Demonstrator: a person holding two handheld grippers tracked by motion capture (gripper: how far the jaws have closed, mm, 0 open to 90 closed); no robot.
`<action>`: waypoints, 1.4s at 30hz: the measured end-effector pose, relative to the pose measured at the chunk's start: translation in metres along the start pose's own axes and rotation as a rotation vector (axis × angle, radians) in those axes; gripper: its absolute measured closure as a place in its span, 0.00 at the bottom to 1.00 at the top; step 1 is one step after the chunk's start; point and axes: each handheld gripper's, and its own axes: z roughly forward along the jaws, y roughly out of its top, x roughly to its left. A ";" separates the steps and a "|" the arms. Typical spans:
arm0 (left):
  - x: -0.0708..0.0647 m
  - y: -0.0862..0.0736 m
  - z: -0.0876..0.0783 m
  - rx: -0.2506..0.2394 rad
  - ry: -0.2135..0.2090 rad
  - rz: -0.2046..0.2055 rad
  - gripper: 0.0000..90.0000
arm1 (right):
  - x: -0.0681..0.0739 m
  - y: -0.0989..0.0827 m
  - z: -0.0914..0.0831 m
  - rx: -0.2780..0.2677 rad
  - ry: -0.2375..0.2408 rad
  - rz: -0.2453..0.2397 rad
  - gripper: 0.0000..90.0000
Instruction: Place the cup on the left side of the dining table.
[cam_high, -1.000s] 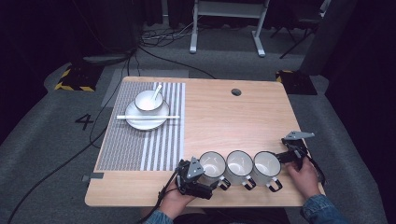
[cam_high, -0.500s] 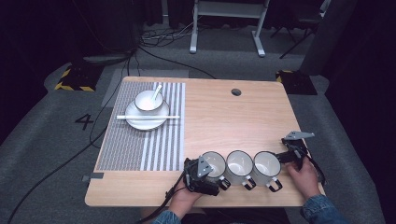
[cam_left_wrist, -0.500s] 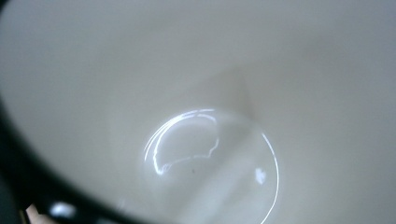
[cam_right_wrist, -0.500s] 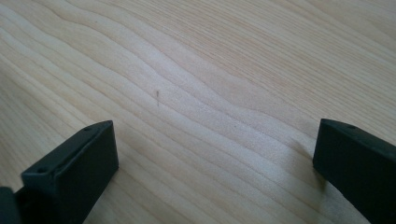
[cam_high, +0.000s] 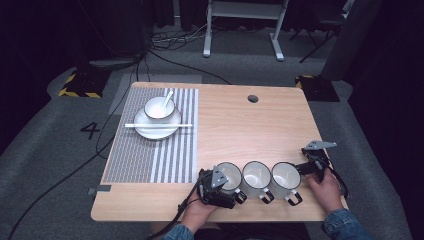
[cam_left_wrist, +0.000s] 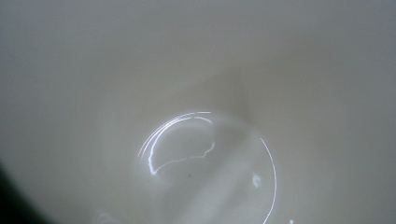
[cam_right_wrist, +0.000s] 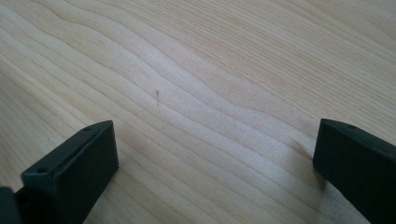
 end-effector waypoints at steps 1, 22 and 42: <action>0.000 0.000 0.000 0.003 -0.001 0.003 0.03 | 0.000 0.000 0.000 0.000 0.000 0.000 0.00; -0.006 0.003 -0.010 -0.049 0.010 0.047 0.03 | 0.000 0.000 0.000 0.000 0.000 -0.001 0.00; 0.007 0.022 -0.056 -0.138 0.102 0.055 0.03 | 0.000 0.000 0.000 0.000 0.000 -0.004 0.00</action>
